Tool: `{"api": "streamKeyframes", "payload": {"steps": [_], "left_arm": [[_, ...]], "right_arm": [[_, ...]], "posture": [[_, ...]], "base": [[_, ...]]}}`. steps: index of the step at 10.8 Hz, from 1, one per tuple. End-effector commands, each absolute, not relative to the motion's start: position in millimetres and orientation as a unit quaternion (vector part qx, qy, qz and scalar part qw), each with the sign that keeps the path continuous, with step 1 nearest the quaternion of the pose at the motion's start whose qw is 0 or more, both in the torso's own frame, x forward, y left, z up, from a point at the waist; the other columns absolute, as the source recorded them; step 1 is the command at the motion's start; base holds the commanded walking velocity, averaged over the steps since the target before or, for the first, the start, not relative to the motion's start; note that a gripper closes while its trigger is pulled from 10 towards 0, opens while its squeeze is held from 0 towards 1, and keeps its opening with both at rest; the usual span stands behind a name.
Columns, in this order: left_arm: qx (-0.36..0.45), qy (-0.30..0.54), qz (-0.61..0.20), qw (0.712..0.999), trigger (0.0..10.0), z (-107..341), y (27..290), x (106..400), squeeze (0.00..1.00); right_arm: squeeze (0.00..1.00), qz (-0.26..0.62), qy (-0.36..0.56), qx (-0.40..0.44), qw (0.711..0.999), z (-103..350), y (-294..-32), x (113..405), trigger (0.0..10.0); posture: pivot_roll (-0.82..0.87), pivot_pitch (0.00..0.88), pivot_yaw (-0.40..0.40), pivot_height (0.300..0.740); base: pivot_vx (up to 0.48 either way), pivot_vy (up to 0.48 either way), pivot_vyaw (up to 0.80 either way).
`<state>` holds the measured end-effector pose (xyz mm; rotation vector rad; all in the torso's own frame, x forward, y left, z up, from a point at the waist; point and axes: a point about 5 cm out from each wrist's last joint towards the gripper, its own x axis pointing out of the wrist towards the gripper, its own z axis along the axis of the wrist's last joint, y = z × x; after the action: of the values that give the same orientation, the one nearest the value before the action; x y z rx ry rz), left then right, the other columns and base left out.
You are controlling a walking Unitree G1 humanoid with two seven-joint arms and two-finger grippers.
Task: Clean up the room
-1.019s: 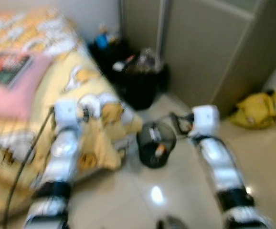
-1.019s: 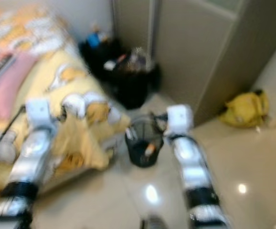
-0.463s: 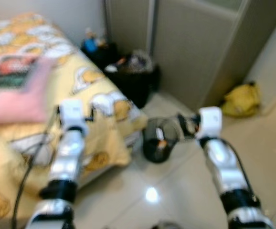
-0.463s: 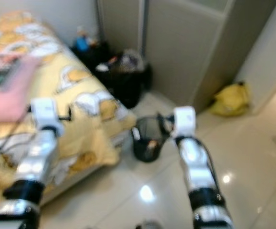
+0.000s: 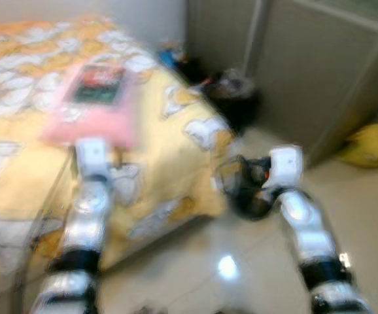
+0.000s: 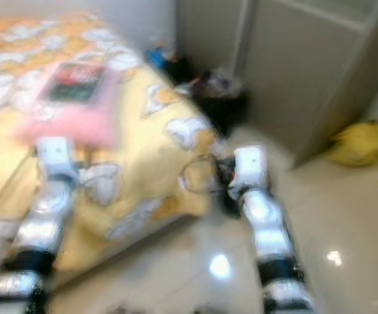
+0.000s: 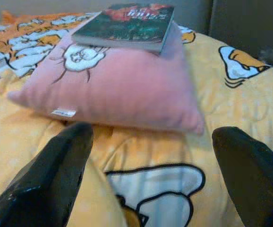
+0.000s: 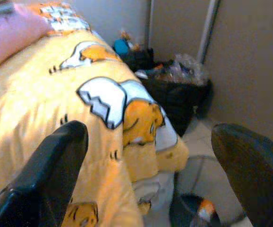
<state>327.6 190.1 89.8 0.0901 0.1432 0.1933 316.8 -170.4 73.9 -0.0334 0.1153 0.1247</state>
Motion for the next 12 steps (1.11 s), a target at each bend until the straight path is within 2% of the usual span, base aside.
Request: {"api": "streamKeyframes", "payload": {"steps": [1, 3, 5, 6, 8, 12], "left_arm": [[0.051, 0.066, 0.104, 0.991, 10.0, 95.2, 195.1, 330.3, 0.0], [0.078, 0.048, 0.087, 0.992, 10.0, 100.7, 192.8, 330.6, 0.0], [0.09, 0.012, -0.011, 0.996, 10.0, 120.7, 163.9, 335.5, 0.0], [0.07, -0.011, -0.004, 0.997, 10.0, 135.0, 159.3, 338.3, 0.0], [0.06, -0.017, 0.02, 0.998, 10.0, 139.4, 163.6, 340.9, 0.0], [0.063, -0.001, 0.028, 0.998, 10.0, 132.0, 167.0, 337.8, 0.0]], "right_arm": [[0.0, 0.065, 0.043, -0.013, 0.997, 80.5, -167.8, 320.1, 10.0], [0.0, 0.074, 0.017, -0.021, 0.997, 91.2, -160.8, 321.8, 10.0], [0.0, 0.071, -0.011, -0.005, 0.997, 106.5, -149.7, 327.4, 10.0], [0.0, 0.083, -0.032, 0.007, 0.996, 119.1, -136.6, 330.0, 10.0], [0.0, 0.086, -0.036, 0.014, 0.996, 122.6, -129.6, 331.8, 10.0], [0.0, 0.081, -0.025, 0.015, 0.996, 118.1, -130.7, 331.9, 10.0]], "posture": [[-0.15, 0.019, -0.004, 0.74], [-0.15, 0.024, -0.004, 0.74], [-0.14, 0.022, -0.002, 0.74], [-0.14, 0.02, -0.002, 0.74], [-0.14, 0.02, -0.001, 0.74], [-0.14, 0.025, -0.001, 0.74]], "base": [[0.0, 0.48, 0.0], [0.0, 0.48, 0.0], [0.0, 0.0, 0.0], [0.352, 0.0, 0.0], [0.48, 0.0, 0.0], [0.48, 0.0, 0.0]]}}
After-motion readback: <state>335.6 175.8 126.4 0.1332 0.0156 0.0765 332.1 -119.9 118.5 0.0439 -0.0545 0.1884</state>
